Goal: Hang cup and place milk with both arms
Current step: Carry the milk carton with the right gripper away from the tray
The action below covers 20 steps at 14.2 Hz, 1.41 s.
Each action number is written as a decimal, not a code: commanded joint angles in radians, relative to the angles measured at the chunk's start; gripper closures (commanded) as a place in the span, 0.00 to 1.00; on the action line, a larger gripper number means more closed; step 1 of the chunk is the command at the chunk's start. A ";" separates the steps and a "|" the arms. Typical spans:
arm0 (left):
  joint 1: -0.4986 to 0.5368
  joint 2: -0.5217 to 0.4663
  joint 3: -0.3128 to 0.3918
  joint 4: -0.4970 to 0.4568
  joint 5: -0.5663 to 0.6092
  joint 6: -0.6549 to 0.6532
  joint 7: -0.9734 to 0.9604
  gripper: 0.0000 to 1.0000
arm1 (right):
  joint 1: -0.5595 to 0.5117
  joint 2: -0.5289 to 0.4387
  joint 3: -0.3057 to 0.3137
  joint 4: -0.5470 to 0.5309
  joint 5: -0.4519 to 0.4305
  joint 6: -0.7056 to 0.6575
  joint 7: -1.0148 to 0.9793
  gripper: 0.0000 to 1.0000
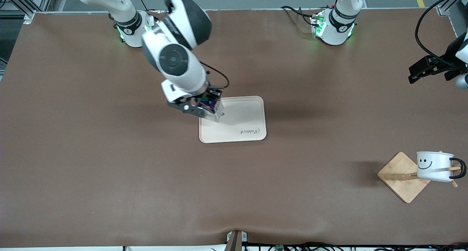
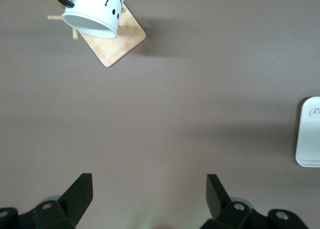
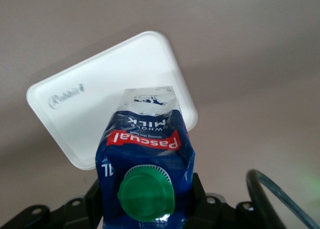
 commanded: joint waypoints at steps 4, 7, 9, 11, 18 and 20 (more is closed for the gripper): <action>0.003 -0.043 -0.004 -0.003 -0.004 -0.058 -0.026 0.00 | -0.271 -0.118 -0.017 -0.098 -0.053 -0.157 -0.413 1.00; 0.003 -0.049 -0.003 -0.007 -0.004 -0.058 -0.026 0.00 | -0.400 -0.167 -0.017 -0.204 -0.131 -0.148 -0.671 1.00; 0.003 -0.053 -0.003 -0.010 -0.004 -0.057 -0.026 0.00 | -0.495 -0.184 -0.017 -0.257 -0.140 -0.134 -0.812 1.00; 0.004 -0.055 -0.003 -0.010 -0.004 -0.057 -0.026 0.00 | -0.593 -0.209 -0.017 -0.357 -0.142 -0.065 -0.943 1.00; 0.004 -0.053 -0.003 -0.011 -0.004 -0.052 -0.024 0.00 | -0.689 -0.238 -0.018 -0.546 -0.221 0.101 -1.074 1.00; 0.004 -0.053 -0.003 -0.011 -0.004 -0.049 -0.024 0.00 | -0.690 -0.238 -0.020 -0.557 -0.268 0.104 -1.071 1.00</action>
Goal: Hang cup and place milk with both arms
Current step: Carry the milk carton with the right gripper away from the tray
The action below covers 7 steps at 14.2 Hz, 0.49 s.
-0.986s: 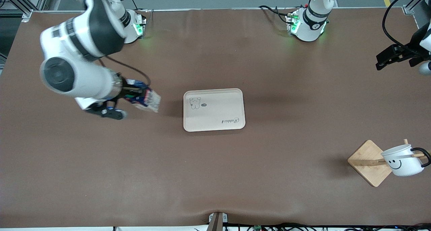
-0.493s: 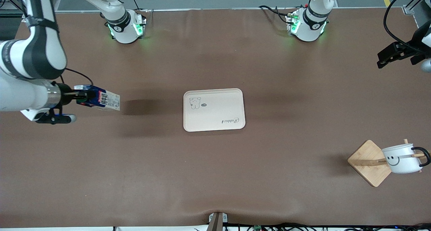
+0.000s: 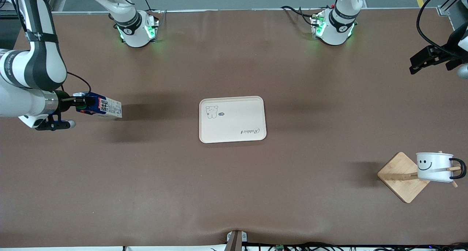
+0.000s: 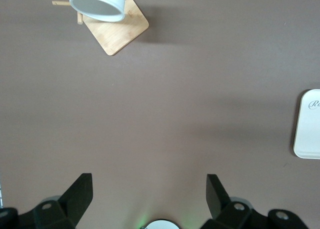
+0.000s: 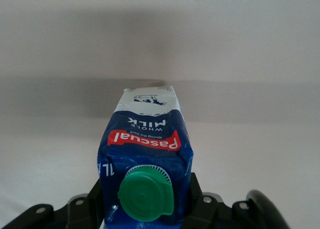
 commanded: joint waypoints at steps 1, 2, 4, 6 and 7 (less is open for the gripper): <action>0.003 -0.021 -0.002 -0.012 -0.004 -0.002 -0.010 0.00 | -0.023 -0.042 0.020 -0.054 -0.059 0.018 0.007 1.00; 0.003 -0.021 -0.002 -0.012 -0.004 -0.002 -0.010 0.00 | -0.024 -0.042 0.021 -0.063 -0.059 0.017 0.034 1.00; 0.003 -0.021 -0.002 -0.012 -0.004 -0.002 -0.010 0.00 | -0.015 -0.045 0.024 -0.084 -0.059 0.026 0.100 1.00; 0.005 -0.021 -0.002 -0.012 -0.004 -0.002 -0.007 0.00 | -0.016 -0.042 0.023 -0.104 -0.059 0.067 0.102 1.00; 0.003 -0.021 -0.002 -0.012 -0.004 -0.002 -0.007 0.00 | -0.015 -0.049 0.024 -0.127 -0.060 0.101 0.102 1.00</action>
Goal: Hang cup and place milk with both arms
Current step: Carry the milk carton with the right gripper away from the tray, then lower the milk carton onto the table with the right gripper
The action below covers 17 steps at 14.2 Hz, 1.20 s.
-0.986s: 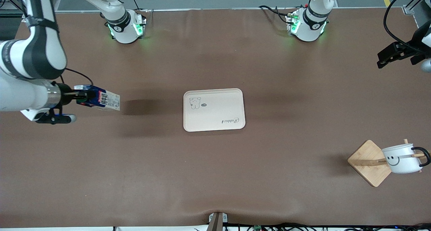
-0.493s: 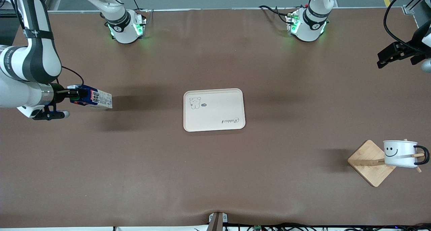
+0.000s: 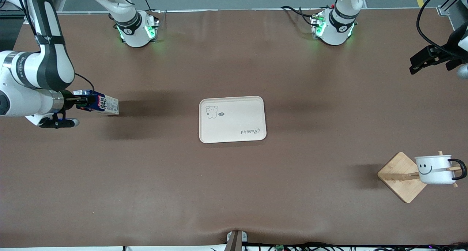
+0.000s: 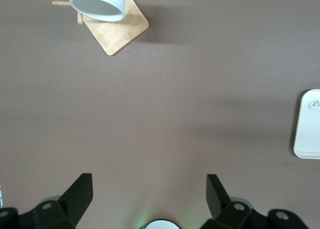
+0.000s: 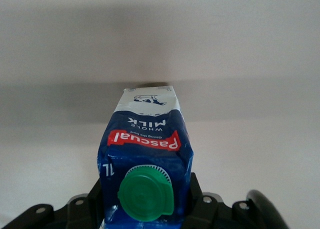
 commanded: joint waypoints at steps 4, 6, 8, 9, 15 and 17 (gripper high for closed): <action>0.005 -0.018 -0.002 -0.017 -0.004 0.006 0.007 0.00 | -0.013 -0.049 0.019 -0.076 -0.025 0.068 0.026 1.00; 0.005 -0.013 -0.002 -0.018 -0.004 0.021 0.008 0.00 | -0.013 -0.049 0.019 -0.079 -0.025 0.066 0.026 1.00; 0.003 -0.009 -0.002 -0.023 -0.004 0.033 0.008 0.00 | -0.013 -0.050 0.019 -0.082 -0.023 0.069 0.026 0.40; 0.003 -0.009 -0.002 -0.028 -0.006 0.044 0.008 0.00 | -0.013 -0.050 0.019 -0.085 -0.023 0.072 0.028 0.00; -0.002 -0.009 -0.017 -0.028 -0.018 0.055 -0.010 0.00 | -0.016 -0.043 0.021 -0.085 -0.023 0.071 0.028 0.00; -0.003 -0.009 -0.020 -0.028 -0.018 0.055 -0.013 0.00 | -0.016 -0.043 0.021 -0.085 -0.023 0.071 0.028 0.00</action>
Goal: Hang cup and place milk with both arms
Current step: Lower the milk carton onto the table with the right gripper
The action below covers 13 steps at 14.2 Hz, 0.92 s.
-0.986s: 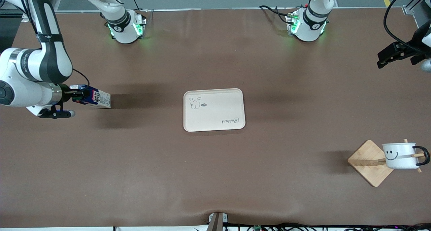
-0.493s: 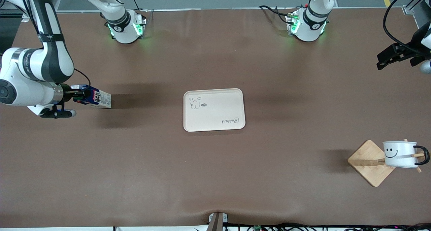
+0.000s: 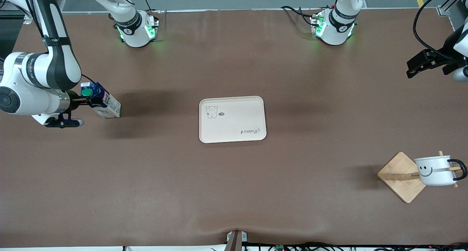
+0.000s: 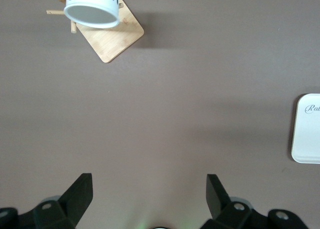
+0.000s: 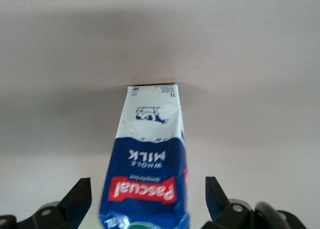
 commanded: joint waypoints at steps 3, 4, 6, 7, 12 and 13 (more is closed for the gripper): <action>-0.001 -0.008 -0.010 -0.007 -0.015 0.017 -0.013 0.00 | -0.018 -0.036 0.016 -0.029 -0.021 0.012 0.017 0.00; -0.001 -0.008 -0.011 -0.007 -0.015 0.018 -0.013 0.00 | -0.018 -0.036 0.016 -0.029 -0.021 0.012 0.017 0.00; 0.001 -0.008 -0.011 -0.014 -0.015 0.020 -0.013 0.00 | -0.018 -0.036 0.016 -0.022 -0.019 0.006 0.017 0.00; 0.001 -0.008 -0.011 -0.014 -0.015 0.020 -0.011 0.00 | -0.019 -0.039 0.016 -0.003 -0.019 -0.003 0.015 0.00; 0.002 -0.008 -0.011 -0.021 -0.015 0.020 -0.010 0.00 | 0.015 -0.022 0.022 0.257 0.036 -0.138 0.009 0.00; 0.002 -0.008 -0.011 -0.020 -0.015 0.020 -0.010 0.00 | 0.034 -0.020 0.022 0.302 0.069 -0.139 0.009 0.00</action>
